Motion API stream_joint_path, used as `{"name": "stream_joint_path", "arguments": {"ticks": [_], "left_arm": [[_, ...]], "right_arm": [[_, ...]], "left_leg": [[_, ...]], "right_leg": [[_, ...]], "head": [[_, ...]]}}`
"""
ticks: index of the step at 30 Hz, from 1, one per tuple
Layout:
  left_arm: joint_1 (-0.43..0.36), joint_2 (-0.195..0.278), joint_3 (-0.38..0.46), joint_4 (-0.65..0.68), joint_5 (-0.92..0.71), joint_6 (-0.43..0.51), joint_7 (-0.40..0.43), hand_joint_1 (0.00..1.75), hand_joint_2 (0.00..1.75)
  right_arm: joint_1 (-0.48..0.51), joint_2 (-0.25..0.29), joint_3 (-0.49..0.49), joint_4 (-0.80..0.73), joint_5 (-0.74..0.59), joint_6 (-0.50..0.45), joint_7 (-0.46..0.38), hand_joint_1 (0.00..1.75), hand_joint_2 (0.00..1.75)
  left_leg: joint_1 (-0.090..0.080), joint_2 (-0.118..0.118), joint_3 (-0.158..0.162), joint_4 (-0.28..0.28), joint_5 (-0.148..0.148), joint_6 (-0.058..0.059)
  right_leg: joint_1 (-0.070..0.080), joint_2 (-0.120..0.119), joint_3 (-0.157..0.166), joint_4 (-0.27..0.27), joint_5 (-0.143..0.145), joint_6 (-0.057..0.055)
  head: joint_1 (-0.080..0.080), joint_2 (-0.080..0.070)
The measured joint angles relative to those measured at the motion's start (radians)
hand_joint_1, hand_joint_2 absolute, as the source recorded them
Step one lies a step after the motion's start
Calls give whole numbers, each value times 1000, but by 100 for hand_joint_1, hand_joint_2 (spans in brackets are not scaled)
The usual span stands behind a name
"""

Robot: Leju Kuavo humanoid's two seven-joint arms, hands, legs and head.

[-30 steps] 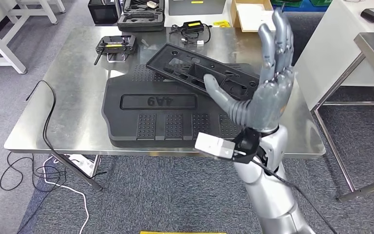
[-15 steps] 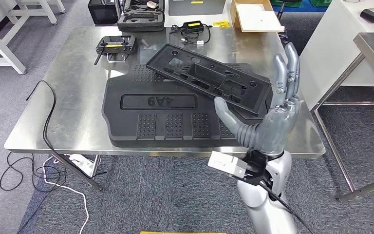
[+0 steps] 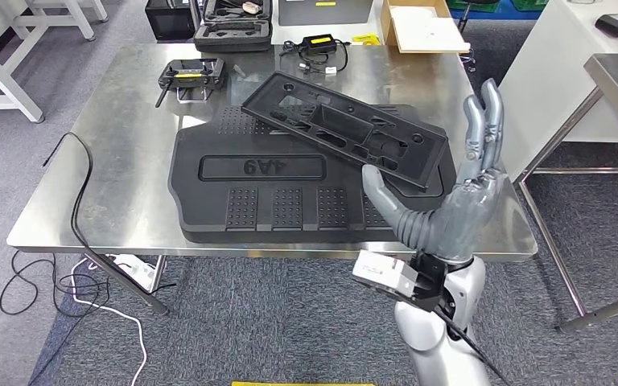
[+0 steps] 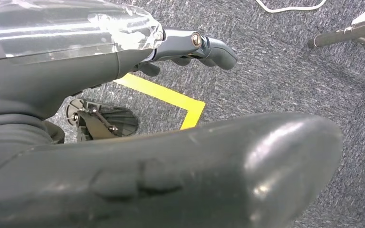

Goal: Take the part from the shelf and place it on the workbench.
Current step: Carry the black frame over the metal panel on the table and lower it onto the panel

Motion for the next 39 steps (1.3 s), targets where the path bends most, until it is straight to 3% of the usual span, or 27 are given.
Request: {"name": "stream_joint_path", "arguments": {"ticks": [2, 4, 7, 8, 9, 12, 14, 16, 18, 20, 22, 23, 24, 25, 28, 30, 33, 35, 37, 39], "left_arm": [[0, -1, 0, 0, 0, 0, 0, 0, 0], [-1, -4, 0, 0, -1, 0, 0, 0, 0], [-1, -6, 0, 0, -1, 0, 0, 0, 0], [-1, -6, 0, 0, -1, 0, 0, 0, 0], [-1, -7, 0, 0, -1, 0, 0, 0, 0], [-2, -7, 0, 0, -1, 0, 0, 0, 0], [-4, -6, 0, 0, -1, 0, 0, 0, 0], [-5, -7, 0, 0, -1, 0, 0, 0, 0], [-6, -7, 0, 0, -2, 0, 0, 0, 0], [-8, -7, 0, 0, -4, 0, 0, 0, 0], [-7, -7, 0, 0, -7, 0, 0, 0, 0], [-7, -7, 0, 0, -8, 0, 0, 0, 0], [-6, -7, 0, 0, -8, 0, 0, 0, 0], [-6, -7, 0, 0, -9, 0, 0, 0, 0], [-7, -7, 0, 0, -10, 0, 0, 0, 0], [-8, -7, 0, 0, -10, 0, 0, 0, 0], [-7, -8, 0, 0, -11, 0, -1, 0, 0], [-8, -8, 0, 0, -11, 0, -1, 0, 0], [-8, -8, 0, 0, -12, 0, -2, 0, 0], [-7, -8, 0, 0, -12, 0, -2, 0, 0]], "right_arm": [[5, 4, -1, -8, 0, 0, -2, 0, 175], [7, 6, -4, -16, 0, -1, -3, 0, 175], [14, 6, -11, -18, 0, -1, 1, 0, 175], [17, 6, -13, -18, 0, -1, 2, 0, 175], [19, 6, -14, -18, 0, -1, 4, 0, 175], [18, 6, -15, -19, 0, -1, 5, 0, 175], [19, 7, -15, -20, 0, -1, 6, 0, 175], [18, 9, -16, -21, 0, -1, 7, 0, 175], [17, 10, -16, -23, 0, -1, 9, 0, 175], [14, 11, -17, -26, 2, -1, 12, 0, 175], [12, 11, -17, -27, 3, -1, 15, 0, 175], [12, 11, -17, -27, 3, -1, 17, 0, 175], [12, 11, -17, -27, 3, -1, 19, 0, 175], [12, 11, -17, -28, 3, -1, 20, 0, 175], [12, 11, -17, -34, 3, -1, 20, 0, 175], [12, 11, -17, -38, 1, -1, 15, 0, 175], [13, 11, -18, -48, -3, -1, 6, 0, 175], [13, 11, -22, -53, -5, -1, 3, 0, 175], [16, 11, -25, -55, -8, -2, 2, 0, 175], [19, 11, -27, -55, -10, -2, 1, 0, 175]], "left_leg": [[1, 3, 12, -23, 11, 10], [10, 8, 32, -60, 30, 19], [19, 11, 40, -72, 35, 20], [21, 11, 40, -70, 32, 17], [25, 11, 41, -67, 29, 12], [39, 9, 40, -40, 4, -17], [37, 7, 30, -17, -11, -35], [35, 6, 27, -11, -15, -45], [38, 7, 25, 6, -30, -52], [37, 8, -10, 91, -79, -54], [33, 8, -78, 227, -136, -50], [30, 8, -104, 275, -147, -47], [28, 8, -115, 288, -137, -41], [24, 8, -109, 263, -109, -34], [11, 7, -40, 81, -9, -9], [5, 6, -25, 27, 4, -5], [8, 7, -25, 9, 16, 3], [13, 10, -25, -1, 26, 13], [11, 13, -31, -1, 31, 19], [8, 15, -35, 0, 33, 21]], "right_leg": [[0, 0, 9, -12, 4, 8], [3, 1, -1, 21, -21, 12], [-6, 1, -85, 190, -96, 25], [-11, 1, -106, 225, -101, 31], [-17, 0, -110, 225, -86, 37], [-30, -1, -42, 68, 5, 58], [-30, 2, -23, 18, 12, 48], [-27, 5, -30, 26, 2, 23], [-26, 3, -29, 27, -1, 9], [-24, 0, -26, 26, -1, -1], [-19, -3, -26, 26, -3, -7], [-16, -3, -26, 26, -4, -9], [-12, -2, -25, 26, -4, -10], [-9, -1, -23, 26, -5, -11], [-3, 1, -18, 26, -5, -11], [-2, 1, -21, 24, -2, -5], [-2, 1, -23, 25, -4, 9], [-2, 1, -46, 85, -50, 16], [-2, 1, -97, 208, -119, 23], [-2, 1, -120, 281, -140, 25]], "head": [[0, 0], [2, 0], [7, 0], [8, 0], [8, 0], [12, 0], [16, 0], [10, 0], [0, 0], [-6, 0], [-9, 0], [-10, 0], [-11, 0], [-11, 0], [-11, 0], [-11, 0], [-10, 0], [-4, 0], [3, 0], [6, 0]]}}
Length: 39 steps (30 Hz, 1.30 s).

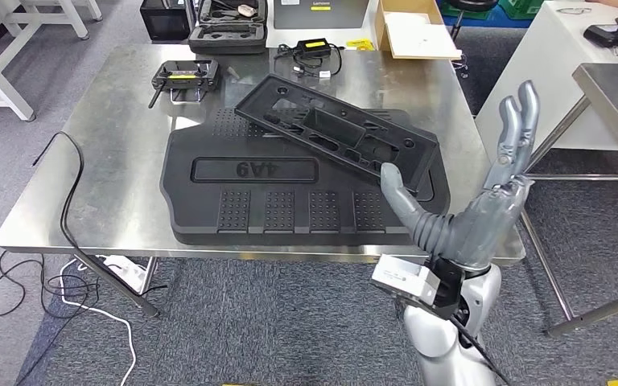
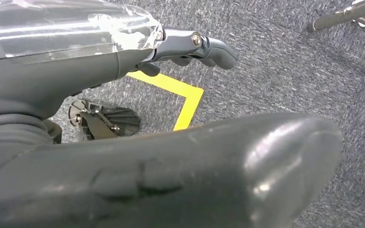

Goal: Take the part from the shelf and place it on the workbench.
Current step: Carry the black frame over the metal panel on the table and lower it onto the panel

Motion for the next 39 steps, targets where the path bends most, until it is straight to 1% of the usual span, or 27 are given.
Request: {"name": "stream_joint_path", "arguments": {"ticks": [1, 3, 4, 5, 7, 9, 10, 12, 14, 15, 16, 17, 18, 20, 22, 24, 25, 26, 27, 29, 30, 31, 32, 34, 35, 36, 39], "left_arm": [[0, 0, 0, 0, 0, 0, 0, 0, 0], [0, 0, 0, 0, -2, 0, 0, 0, 0], [-1, -1, 0, 0, -4, 0, 0, 0, 0], [-2, -2, 0, 0, -5, 0, -1, 0, 0], [-3, -3, 0, 0, -8, -1, -1, 0, 0], [-5, -4, 0, 0, -10, -1, -1, 0, 0], [-5, -5, 0, 0, -12, -2, -1, 0, 0], [-5, -5, 0, 0, -14, -2, -1, 0, 0], [-4, -5, 0, 0, -15, -2, -1, 0, 0], [-4, -5, 0, 0, -16, -2, -1, 0, 0], [-3, -5, 0, 0, -17, -3, -1, 0, 0], [-4, -5, 0, 1, -18, -4, -1, 0, 0], [-4, -5, 0, 1, -18, -4, -1, 0, 0], [-5, -5, 0, 0, -19, -6, 0, 0, 0], [-5, -5, 0, 1, -20, -7, 3, 0, 0], [-4, -5, 0, 1, -20, -7, 4, 0, 0], [-5, -5, 0, 1, -20, -7, 4, 0, 0], [-5, -5, 0, 1, -20, -7, 4, 0, 0], [-6, -5, 0, 1, -20, -7, 5, 0, 0], [-4, -5, 0, 1, -20, -7, 5, 0, 0], [-4, -5, 0, 1, -20, -7, 6, 0, 0], [-4, -5, 0, 1, -20, -7, 6, 0, 0], [-4, -5, 0, 1, -20, -7, 6, 0, 0], [-4, -5, 0, 1, -20, -7, 6, 0, 0], [-4, -5, 0, 1, -19, -7, 6, 0, 0], [-4, -6, 0, 1, -19, -7, 6, 0, 0], [-4, -6, 0, 1, -19, -6, 6, 0, 0]], "right_arm": [[1, 0, -1, 0, -2, 0, -2, 0, 175], [0, 0, -2, -4, -8, 0, -12, 0, 175], [0, 0, -4, -7, -12, 0, -18, 0, 175], [0, 1, -6, -11, -15, 0, -23, 0, 175], [0, 2, -12, -17, -23, 0, -30, 0, 175], [1, 5, -18, -22, -31, 0, -37, 0, 175], [1, 6, -20, -24, -35, 0, -41, 0, 175], [3, 10, -23, -27, -43, 0, -48, 0, 175], [6, 14, -27, -29, -48, 0, -54, 0, 175], [9, 15, -31, -29, -50, 0, -56, 0, 175], [11, 17, -35, -29, -51, 0, -57, 0, 175], [13, 18, -37, -29, -52, 0, -58, 0, 175], [15, 20, -39, -29, -53, 0, -60, 0, 175], [16, 24, -41, -31, -57, 0, -65, 0, 175], [16, 28, -44, -32, -61, 0, -71, 0, 175], [17, 30, -51, -32, -64, 0, -74, 0, 175], [17, 31, -55, -32, -65, 0, -76, 0, 175], [18, 32, -59, -32, -66, 0, -77, 0, 175], [18, 33, -62, -32, -67, 0, -77, 0, 175], [22, 34, -70, -32, -71, 0, -77, 0, 175], [24, 34, -72, -32, -73, 0, -77, 0, 175], [26, 34, -74, -32, -75, 0, -77, 0, 175], [27, 34, -75, -32, -76, 0, -77, 0, 175], [27, 34, -76, -32, -79, 0, -77, 0, 175], [27, 34, -78, -32, -79, 0, -77, 0, 175], [27, 34, -79, -32, -80, 0, -77, 0, 175], [27, 35, -84, -32, -80, 0, -76, 0, 175]], "left_leg": [[-1, 0, -1, 1, 1, 0], [-2, 0, -1, 5, 0, -1], [-4, -1, -3, 9, 0, -3], [-6, -1, -5, 11, 1, -6], [-7, -1, -10, 13, 4, -15], [-7, -3, -12, 18, -1, -25], [-7, -4, -18, 35, -17, -30], [-1, -6, -52, 124, -80, -42], [8, -6, -96, 243, -139, -52], [12, -6, -104, 272, -146, -56], [15, -6, -95, 266, -134, -60], [19, -6, -68, 220, -106, -63], [23, -6, -30, 150, -73, -66], [23, -10, 24, 37, -35, -68], [18, -15, 28, 12, -31, -59], [17, -14, 21, 12, -21, -42], [17, -12, 17, 10, -15, -32], [18, -10, 11, 7, -9, -22], [17, -8, 6, 6, -4, -15], [12, -5, -8, 6, 5, -6], [8, -5, -14, 7, 9, -4], [5, -4, -19, 8, 12, -3], [2, -4, -23, 9, 15, -3], [-2, -4, -27, 11, 19, -6], [-3, -4, -29, 13, 22, -9], [-4, -4, -31, 14, 25, -14], [-2, -4, -37, 16, 32, -31]], "right_leg": [[0, 0, 16, -20, 18, -1], [2, 0, 89, -148, 77, -10], [4, 0, 122, -214, 99, -16], [7, 0, 142, -258, 111, -21], [12, 1, 149, -282, 115, -29], [7, -1, 147, -289, 123, -38], [3, -2, 146, -294, 129, -43], [-2, -6, 142, -299, 137, -50], [-3, -8, 134, -298, 141, -51], [-4, -9, 131, -296, 143, -49], [-7, -9, 128, -294, 145, -46], [-10, -9, 125, -291, 146, -44], [-13, -9, 122, -287, 146, -40], [-14, -7, 116, -277, 147, -28], [-12, -5, 110, -275, 152, -13], [-15, -5, 108, -276, 155, -1], [-17, -5, 102, -265, 143, 3], [-18, -5, 89, -235, 116, 5], [-18, -5, 70, -184, 78, 6], [-16, -5, 22, -55, 6, 6], [-14, -5, 11, -14, -10, 5], [-12, -5, 19, -9, -6, 2], [-10, -5, 47, -44, 14, -4], [-2, -5, 134, -185, 66, -20], [2, -5, 166, -244, 82, -25], [6, -5, 183, -280, 90, -29], [9, -6, 179, -297, 103, -35]], "head": [[0, 0], [2, 0], [2, 0], [2, 0], [2, 0], [1, 0], [-1, 0], [-7, 0], [-11, 0], [-12, 0], [-12, 0], [-13, 0], [-14, 0], [-18, 0], [-19, 0], [-17, 0], [-16, 0], [-13, 0], [-9, 0], [-2, 0], [1, 0], [2, 0], [3, 0], [4, 0], [4, 0], [4, 0], [4, 0]]}}
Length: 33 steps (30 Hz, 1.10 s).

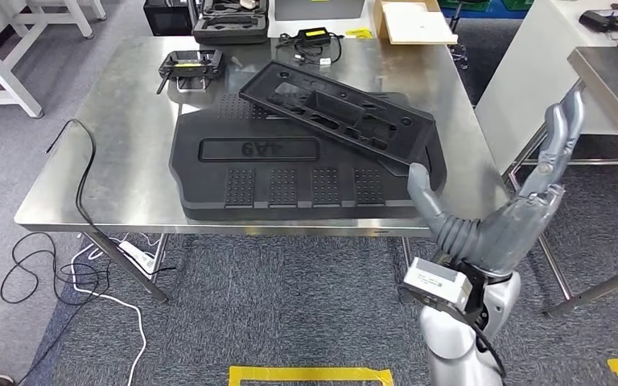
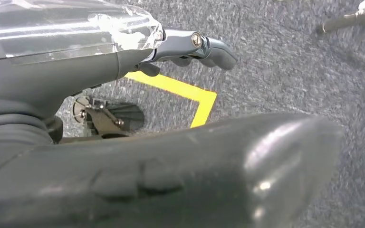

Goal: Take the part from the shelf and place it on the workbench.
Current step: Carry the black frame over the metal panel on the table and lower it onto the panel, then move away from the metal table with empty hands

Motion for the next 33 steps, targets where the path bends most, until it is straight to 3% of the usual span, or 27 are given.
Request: {"name": "stream_joint_path", "arguments": {"ticks": [2, 5, 6, 7, 8, 10, 12, 16, 18, 20, 21, 22, 23, 24, 26, 27, 28, 31, 33], "left_arm": [[0, 0, 0, 0, 0, 0, 0, 0, 0], [1, 0, 0, 0, 1, 1, 0, 0, 0], [1, 0, 0, 0, 1, 1, 0, 0, 0], [1, 0, 0, 0, 1, 2, 0, 0, 0], [1, 0, 0, 0, 1, 2, 0, 0, 0], [0, 0, 0, 0, 1, 3, 0, 0, 0], [-1, 0, 0, 0, 0, 3, 1, 0, 0], [3, 0, 0, 0, 0, 4, 2, 0, 0], [1, 0, 0, 0, 0, 4, 2, 0, 0], [1, 0, 0, 0, 0, 4, 3, 0, 0], [1, 0, 0, 0, 0, 4, 3, 0, 0], [1, 0, 0, 0, 0, 4, 3, 0, 0], [1, 0, 0, 0, 0, 4, 3, 0, 0], [1, 0, 0, 0, 0, 4, 3, 0, 0], [0, 0, 0, 0, -1, 4, 3, 0, 0], [-1, 0, 0, 0, -1, 4, 3, 0, 0], [-1, 0, 0, 0, -2, 4, 3, 0, 0], [-2, 0, 0, 0, -2, 2, 3, 0, 0], [-2, 0, 0, 0, -2, 1, 3, 0, 0]], "right_arm": [[-1, 2, -2, 0, 0, 0, 2, 0, 175], [0, 4, -3, 0, 0, 0, 4, 0, 175], [0, 4, -3, 0, 0, 0, 5, 0, 175], [0, 4, -4, 0, 0, 0, 6, 0, 175], [1, 4, -4, 0, 0, 0, 6, 0, 175], [1, 4, -4, 0, 0, 0, 7, 0, 175], [0, 5, -5, 0, 0, 0, 10, 0, 175], [0, 7, -6, 0, -2, 0, 14, 0, 175], [1, 7, -6, 0, -4, 0, 14, 0, 175], [2, 7, -6, 0, -5, 0, 14, 0, 175], [2, 7, -6, 0, -6, 0, 14, 0, 175], [3, 7, -6, 0, -6, 0, 14, 0, 175], [4, 7, -7, 0, -7, 0, 14, 0, 175], [4, 7, -7, 0, -8, 0, 14, 0, 175], [3, 7, -7, 0, -9, 0, 15, 0, 175], [3, 7, -7, 0, -10, 0, 16, 0, 175], [2, 7, -7, 0, -10, 0, 17, 0, 175], [1, 7, -7, 0, -10, 0, 23, 0, 175], [0, 7, -7, 0, -8, 0, 26, 0, 175]], "left_leg": [[1, -3, -13, 33, -33, -11], [7, -4, -72, 201, -147, -26], [10, -4, -83, 248, -169, -30], [12, -4, -79, 264, -173, -32], [14, -4, -55, 239, -158, -34], [18, -4, 33, 101, -109, -34], [17, -5, 90, -6, -81, -27], [11, -4, 83, -25, -62, 1], [14, 1, 67, -31, -44, 18], [12, 3, 47, -30, -31, 26], [10, 4, 37, -28, -25, 27], [8, 4, 28, -27, -19, 27], [6, 4, 19, -25, -14, 26], [5, 4, 12, -22, -10, 25], [4, 3, 1, -16, -3, 19], [3, 2, -3, -13, 2, 14], [2, 2, -6, -12, 6, 8], [3, 1, -12, -7, 12, -11], [4, -1, -32, 42, -38, -22]], "right_leg": [[-6, -4, -7, -7, 14, -10], [-8, -10, -29, -9, 32, -19], [-8, -11, -38, -8, 37, -18], [-9, -11, -46, -6, 43, -17], [-9, -11, -53, -4, 48, -14], [-11, -12, -65, 3, 54, -8], [-9, -11, -73, 12, 58, 0], [-10, -10, -83, 18, 65, 25], [-13, -7, -107, 72, 10, 34], [-14, -5, -145, 194, -80, 39], [-14, -5, -158, 250, -108, 41], [-14, -5, -157, 281, -116, 41], [-13, -5, -138, 275, -104, 39], [-13, -5, -99, 228, -79, 36], [-10, -4, -2, 80, -39, 27], [-7, -2, 30, 24, -31, 24], [-4, -1, 45, -7, -31, 21], [-4, -1, 37, -19, -18, 7], [-8, -4, 24, -23, -2, -10]], "head": [[-4, 0], [-14, 0], [-16, 0], [-16, 0], [-17, 0], [-19, 0], [-20, 0], [-19, 0], [-14, 0], [-5, 0], [-4, 0], [-3, 0], [-3, 0], [-2, 0], [0, 0], [0, 0], [2, 0], [2, 0], [-5, 0]]}}
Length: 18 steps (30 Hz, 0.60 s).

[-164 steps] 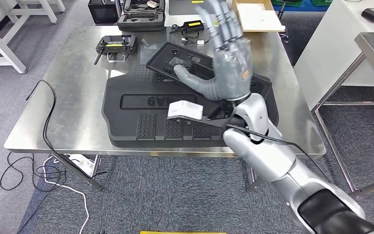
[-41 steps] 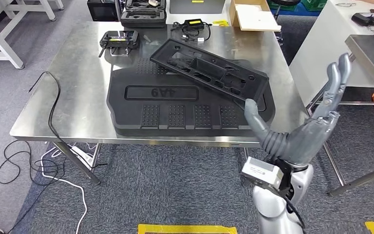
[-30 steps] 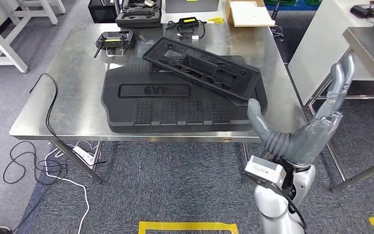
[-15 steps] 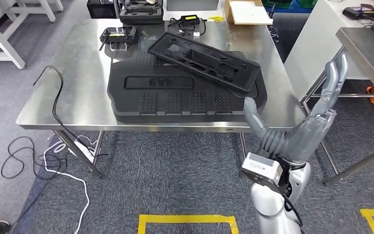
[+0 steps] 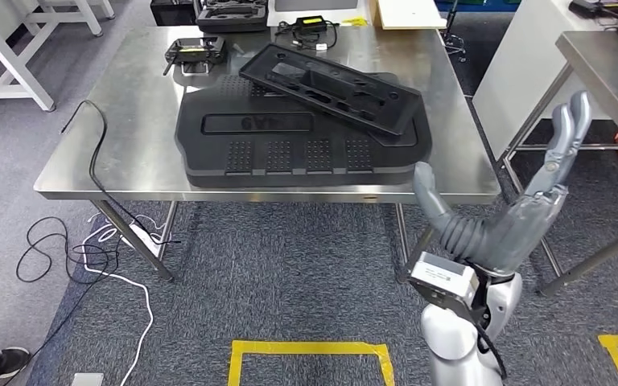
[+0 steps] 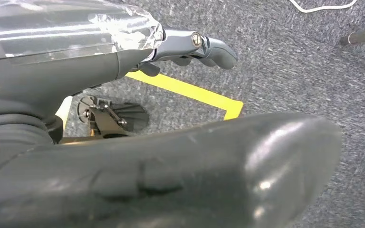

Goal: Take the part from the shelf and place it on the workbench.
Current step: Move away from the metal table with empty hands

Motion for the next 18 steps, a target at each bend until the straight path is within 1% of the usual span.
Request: {"name": "stream_joint_path", "arguments": {"ticks": [1, 2, 3, 4, 5, 6, 7, 8, 9, 10, 11, 12, 13, 14, 15, 16, 17, 18], "left_arm": [[0, 0, 0, 0, 0, 0, 0, 0, 0], [0, 0, 0, 0, 0, -1, 0, 0, 0], [0, 0, 0, 0, 0, -1, 0, 0, 0], [0, 0, 0, 0, 0, -1, 0, 0, 0], [0, 0, 0, 0, 0, -1, 0, 0, 0], [0, 0, 0, 0, 0, -1, 0, 0, 0], [0, 0, 0, 0, 0, -1, 0, 0, 0], [-1, 0, 0, 0, 0, -1, 0, 0, 0], [-3, 0, 0, 0, 0, -1, 0, 0, 0], [-4, 0, 0, 0, 0, -1, 0, 0, 0], [-4, 0, 0, 0, 0, -1, 0, 0, 0], [-3, 0, 0, 0, 0, -1, 0, 0, 0], [-3, 0, 0, 0, 0, -1, 0, 0, 0], [-3, 0, 0, 0, -1, -2, 0, 0, 0], [-4, 0, 0, 0, -1, -2, 0, 0, 0], [-5, 0, 0, 0, -1, -2, 0, 0, 0], [-5, 0, 0, 0, -1, -2, 0, 0, 0], [-4, 0, 0, 0, -1, -2, 0, 0, 0]], "right_arm": [[0, 0, 0, 0, 1, 0, 1, 0, 175], [0, 0, 0, 0, 3, 0, 2, 0, 175], [0, 0, 0, 0, 4, 0, 2, 0, 175], [0, 0, 0, 0, 5, 0, 3, 0, 175], [0, 0, 0, 0, 5, 0, 3, 0, 175], [0, 0, 0, 0, 5, 0, 3, 0, 175], [0, 0, 0, 0, 6, 0, 4, 0, 175], [-1, 0, 0, 0, 6, 0, 4, 0, 175], [-1, 0, 0, 0, 6, 0, 5, 0, 175], [-3, 0, 0, 0, 6, 0, 5, 0, 175], [-5, 0, 0, 0, 6, 0, 6, 0, 175], [-7, 0, -1, 0, 7, 0, 6, 0, 175], [-8, 0, -1, 0, 7, 0, 7, 0, 175], [-9, 0, -1, 0, 7, 0, 8, 0, 175], [-9, 0, -1, 0, 6, 0, 9, 0, 175], [-9, 0, -1, 0, 6, 0, 9, 0, 175], [-10, 0, -1, 0, 5, 0, 9, 0, 175], [-9, 0, -1, 0, 4, 0, 9, 0, 175]], "left_leg": [[2, -1, -17, 51, -44, -4], [3, -1, -37, 115, -88, -7], [4, -1, -52, 176, -119, -10], [4, 0, -56, 215, -130, -12], [5, 0, -44, 223, -121, -12], [5, 0, -14, 193, -96, -11], [5, -1, 32, 131, -68, -8], [4, -1, 80, 57, -52, -4], [2, -1, 118, -8, -45, 0], [0, -2, 142, -52, -46, 4], [-2, -2, 149, -72, -50, 8], [-2, -2, 146, -77, -47, 13], [0, 0, 141, -80, -41, 20], [2, 2, 135, -83, -32, 29], [4, 4, 126, -86, -22, 38], [6, 6, 116, -88, -13, 45], [5, 6, 104, -87, -4, 49], [4, 7, 92, -85, 3, 51]], "right_leg": [[0, -2, -10, 1, 7, -6], [1, -3, -21, 3, 14, -11], [2, -4, -33, 6, 20, -13], [2, -5, -46, 9, 27, -12], [2, -6, -57, 13, 32, -11], [2, -6, -68, 18, 37, -10], [2, -7, -77, 22, 42, -7], [4, -7, -85, 27, 45, -4], [5, -7, -90, 31, 49, 1], [6, -7, -95, 34, 54, 6], [7, -8, -98, 35, 59, 11], [7, -8, -99, 35, 65, 17], [6, -8, -102, 37, 65, 23], [6, -6, -108, 48, 51, 28], [5, -4, -119, 75, 20, 32], [3, -2, -134, 120, -24, 36], [3, -1, -152, 179, -72, 39], [1, 0, -167, 240, -109, 42]], "head": [[-4, 0], [-7, 0], [-9, 0], [-10, 0], [-10, 0], [-11, 0], [-12, 0], [-12, 0], [-12, 0], [-13, 0], [-13, 0], [-13, 0], [-14, 0], [-13, 0], [-11, 0], [-8, 0], [-5, 0], [-3, 0]]}}
